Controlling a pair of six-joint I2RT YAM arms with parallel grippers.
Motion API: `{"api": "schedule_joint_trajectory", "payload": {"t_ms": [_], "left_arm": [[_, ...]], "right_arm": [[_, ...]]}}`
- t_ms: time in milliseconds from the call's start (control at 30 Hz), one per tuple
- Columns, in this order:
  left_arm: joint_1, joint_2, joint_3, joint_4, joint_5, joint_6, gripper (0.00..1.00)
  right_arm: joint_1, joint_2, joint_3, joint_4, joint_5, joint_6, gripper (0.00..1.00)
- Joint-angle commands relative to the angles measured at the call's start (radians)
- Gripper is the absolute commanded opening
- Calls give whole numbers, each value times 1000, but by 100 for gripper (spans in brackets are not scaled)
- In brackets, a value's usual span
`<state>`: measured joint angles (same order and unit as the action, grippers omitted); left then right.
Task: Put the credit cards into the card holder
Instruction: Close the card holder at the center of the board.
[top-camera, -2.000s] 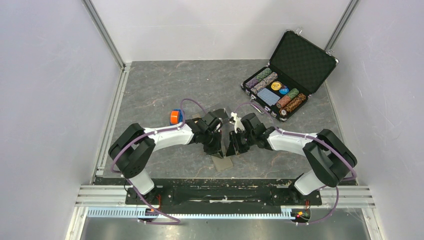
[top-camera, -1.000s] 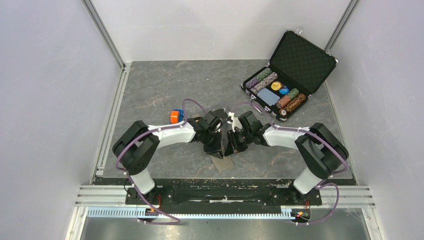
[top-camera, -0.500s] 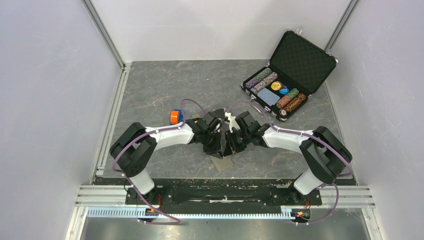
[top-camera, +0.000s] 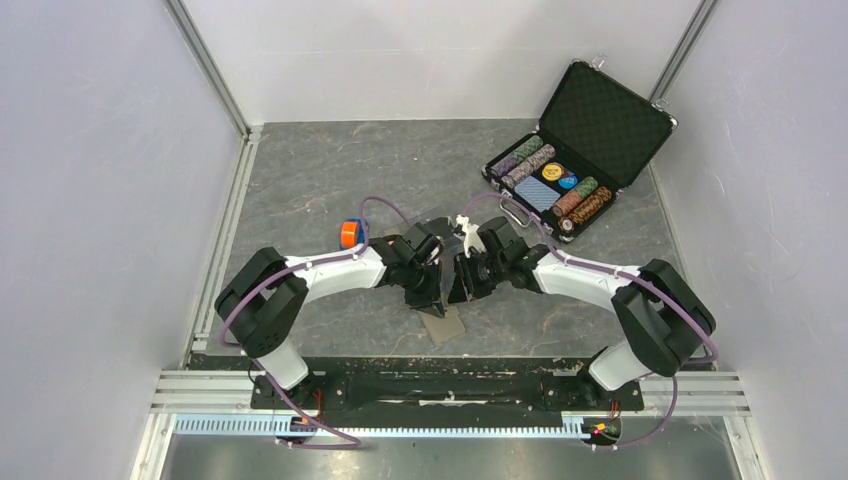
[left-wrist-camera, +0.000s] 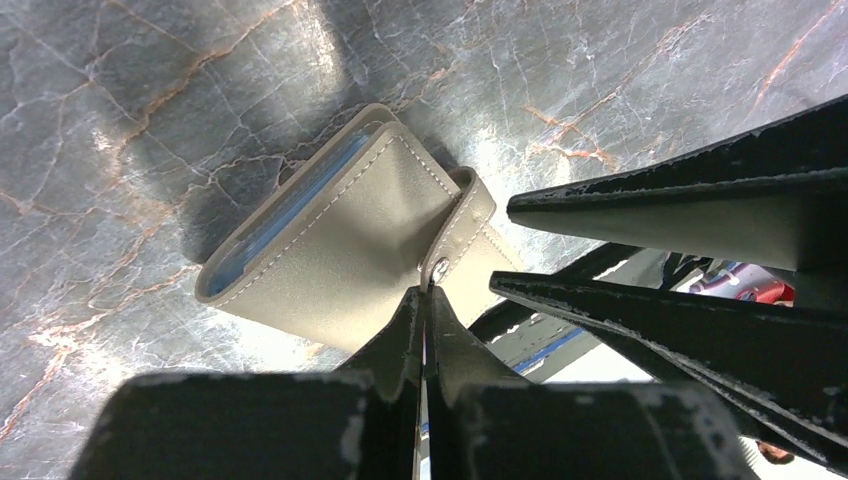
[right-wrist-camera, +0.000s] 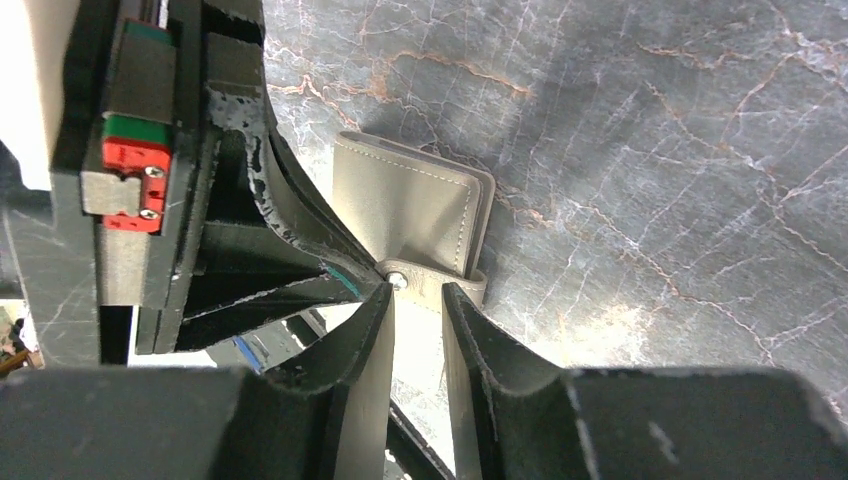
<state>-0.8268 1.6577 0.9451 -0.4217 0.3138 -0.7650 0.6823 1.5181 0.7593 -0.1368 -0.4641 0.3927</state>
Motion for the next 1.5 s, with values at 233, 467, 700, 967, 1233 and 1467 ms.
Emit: {"api": "schedule_joint_trajectory", "payload": {"t_ms": [233, 467, 700, 967, 1233, 1467], "left_arm": [[-12, 13, -4, 23, 26, -27, 2], [-12, 35, -11, 10, 20, -35, 2], [-12, 62, -12, -6, 12, -30, 2], [-12, 77, -6, -15, 10, -25, 2], [-21, 109, -28, -4, 12, -25, 2], [-20, 138, -31, 1, 6, -20, 2]], "right_arm": [[-1, 41, 0, 65, -78, 18, 26], [2, 57, -20, 77, -94, 22, 25], [11, 73, -43, 82, -100, 24, 23], [25, 100, -58, 49, -70, 4, 21], [77, 171, -42, -66, 69, -58, 19], [94, 236, -52, -112, 142, -62, 18]]}}
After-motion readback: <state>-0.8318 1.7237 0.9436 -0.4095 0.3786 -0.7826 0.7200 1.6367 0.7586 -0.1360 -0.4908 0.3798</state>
